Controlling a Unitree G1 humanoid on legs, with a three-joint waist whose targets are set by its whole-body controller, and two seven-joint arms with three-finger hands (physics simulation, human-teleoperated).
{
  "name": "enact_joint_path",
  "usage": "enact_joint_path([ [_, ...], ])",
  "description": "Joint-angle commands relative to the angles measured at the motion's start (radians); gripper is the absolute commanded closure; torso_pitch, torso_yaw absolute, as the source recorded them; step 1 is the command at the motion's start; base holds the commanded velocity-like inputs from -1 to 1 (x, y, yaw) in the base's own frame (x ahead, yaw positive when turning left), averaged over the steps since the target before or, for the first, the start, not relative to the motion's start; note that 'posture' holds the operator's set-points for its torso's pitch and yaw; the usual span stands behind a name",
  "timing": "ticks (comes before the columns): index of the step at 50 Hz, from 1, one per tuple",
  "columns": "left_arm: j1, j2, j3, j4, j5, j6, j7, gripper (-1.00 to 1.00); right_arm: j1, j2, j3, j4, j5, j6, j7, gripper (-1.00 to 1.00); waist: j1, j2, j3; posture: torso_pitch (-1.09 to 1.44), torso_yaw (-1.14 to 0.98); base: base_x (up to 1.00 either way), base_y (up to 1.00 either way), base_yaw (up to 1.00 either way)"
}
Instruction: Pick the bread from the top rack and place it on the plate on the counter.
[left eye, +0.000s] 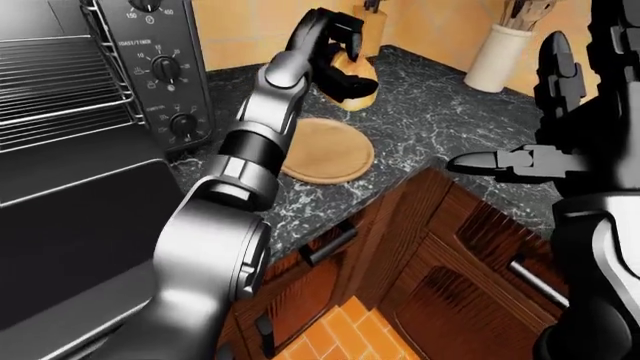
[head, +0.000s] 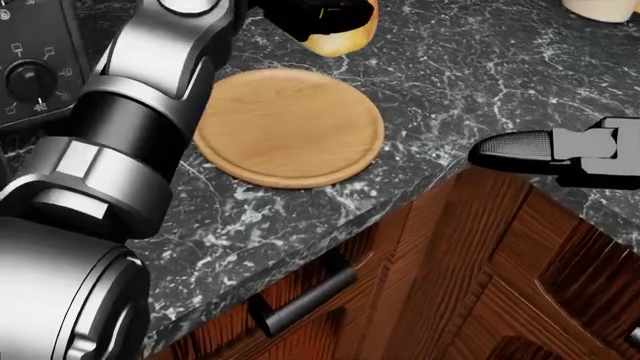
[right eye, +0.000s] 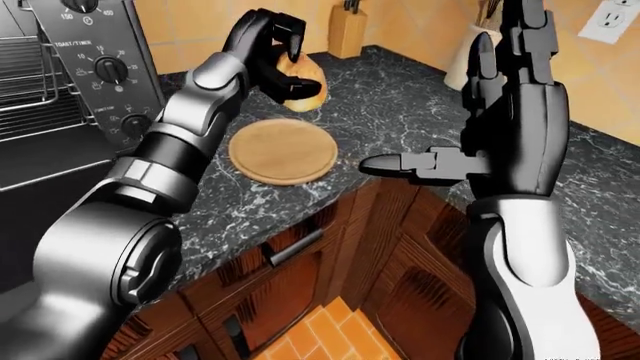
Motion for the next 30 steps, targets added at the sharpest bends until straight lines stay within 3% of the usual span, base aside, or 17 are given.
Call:
enact_joint_path([
  [1, -0.041, 0.015, 0.006, -0.046, 0.003, -0.028, 0.027, 1.0, -0.018, -0.008, -0.009, -0.017, -0.007, -0.027, -0.001, -1.0, -0.004, 0.0, -0.026, 0.0, -0.81, 0.0, 0.0, 0.0],
  [30, 0.073, 0.06, 0.007, -0.078, 0.05, 0.033, 0.097, 1.0, -0.014, 0.01, 0.006, 0.0, -0.033, -0.042, 0.012, -1.0, -0.047, 0.007, -0.034, 0.0, -0.82, 0.0, 0.0, 0.0],
])
